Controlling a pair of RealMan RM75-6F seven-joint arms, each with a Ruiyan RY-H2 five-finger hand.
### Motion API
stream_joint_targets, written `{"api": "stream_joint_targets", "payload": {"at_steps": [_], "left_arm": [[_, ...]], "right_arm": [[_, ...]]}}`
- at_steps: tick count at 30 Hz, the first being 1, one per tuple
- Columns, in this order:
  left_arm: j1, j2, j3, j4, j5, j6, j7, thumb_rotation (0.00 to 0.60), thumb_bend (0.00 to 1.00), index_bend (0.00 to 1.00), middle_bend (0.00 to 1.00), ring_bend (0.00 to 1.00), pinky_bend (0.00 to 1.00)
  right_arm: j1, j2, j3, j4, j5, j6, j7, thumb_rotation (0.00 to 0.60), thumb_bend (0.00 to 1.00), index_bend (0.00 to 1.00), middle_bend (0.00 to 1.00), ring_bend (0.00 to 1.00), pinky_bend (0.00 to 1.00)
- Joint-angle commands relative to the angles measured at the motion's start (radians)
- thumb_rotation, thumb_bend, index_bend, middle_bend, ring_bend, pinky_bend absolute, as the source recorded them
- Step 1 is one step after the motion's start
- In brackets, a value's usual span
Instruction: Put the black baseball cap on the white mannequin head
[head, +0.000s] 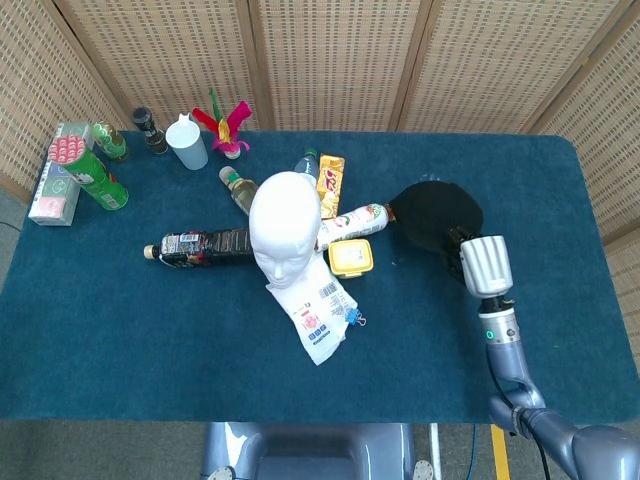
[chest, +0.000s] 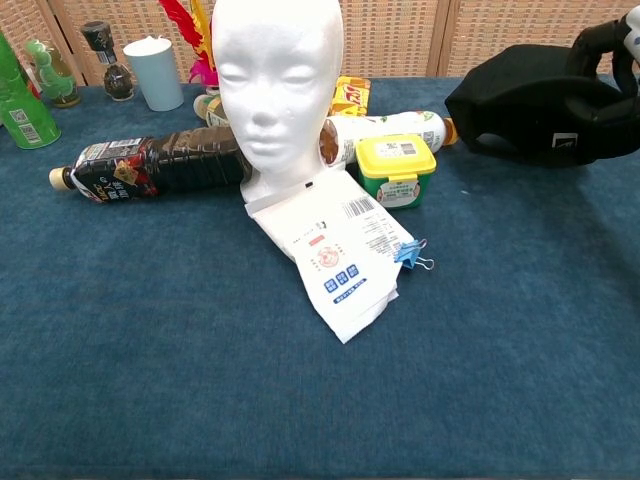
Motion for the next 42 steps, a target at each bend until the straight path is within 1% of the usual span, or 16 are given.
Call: {"api": "stream_joint_targets", "payload": {"at_steps": [1, 9, 13, 18, 24, 30, 36, 42], "left_arm": [[0.000, -0.001, 0.000, 0.001, 0.000, -0.001, 0.000, 0.600, 0.29, 0.63, 0.49, 0.37, 0.35], [-0.005, -0.001, -0.003, -0.002, 0.002, -0.004, 0.005, 0.600, 0.29, 0.63, 0.49, 0.37, 0.35], [-0.008, -0.001, -0.002, -0.007, 0.004, -0.009, 0.011, 0.600, 0.29, 0.63, 0.49, 0.37, 0.35], [-0.010, -0.001, -0.001, -0.013, 0.006, -0.012, 0.018, 0.600, 0.29, 0.63, 0.49, 0.37, 0.35], [-0.008, -0.001, 0.002, -0.015, 0.004, -0.015, 0.023, 0.600, 0.29, 0.63, 0.49, 0.37, 0.35], [-0.006, 0.000, 0.003, -0.017, 0.000, -0.015, 0.025, 0.600, 0.29, 0.63, 0.49, 0.37, 0.35], [-0.007, -0.005, 0.004, -0.017, -0.002, -0.023, 0.027, 0.600, 0.29, 0.63, 0.49, 0.37, 0.35], [-0.007, -0.006, 0.004, -0.011, -0.006, -0.025, 0.026, 0.600, 0.29, 0.63, 0.49, 0.37, 0.35]], "right_arm": [[0.000, -0.002, 0.011, 0.014, -0.002, 0.035, 0.026, 0.600, 0.44, 0.67, 0.65, 0.77, 0.93], [0.016, -0.003, 0.010, 0.097, -0.046, 0.141, 0.118, 0.600, 0.44, 0.67, 0.65, 0.77, 0.93], [0.032, -0.002, 0.020, 0.136, -0.057, 0.196, 0.144, 0.600, 0.44, 0.67, 0.65, 0.77, 0.93], [0.050, 0.007, 0.035, 0.148, -0.055, 0.231, 0.164, 0.600, 0.44, 0.67, 0.65, 0.77, 0.93], [0.075, 0.018, 0.052, 0.145, -0.053, 0.262, 0.176, 0.600, 0.44, 0.67, 0.65, 0.77, 0.93], [0.119, 0.032, 0.075, 0.120, -0.057, 0.298, 0.176, 0.600, 0.44, 0.67, 0.66, 0.77, 0.93], [0.169, 0.047, 0.090, 0.078, -0.071, 0.324, 0.158, 0.600, 0.44, 0.67, 0.66, 0.78, 0.93], [0.212, 0.050, 0.090, 0.035, -0.091, 0.331, 0.129, 0.600, 0.44, 0.67, 0.66, 0.78, 0.93]]}}
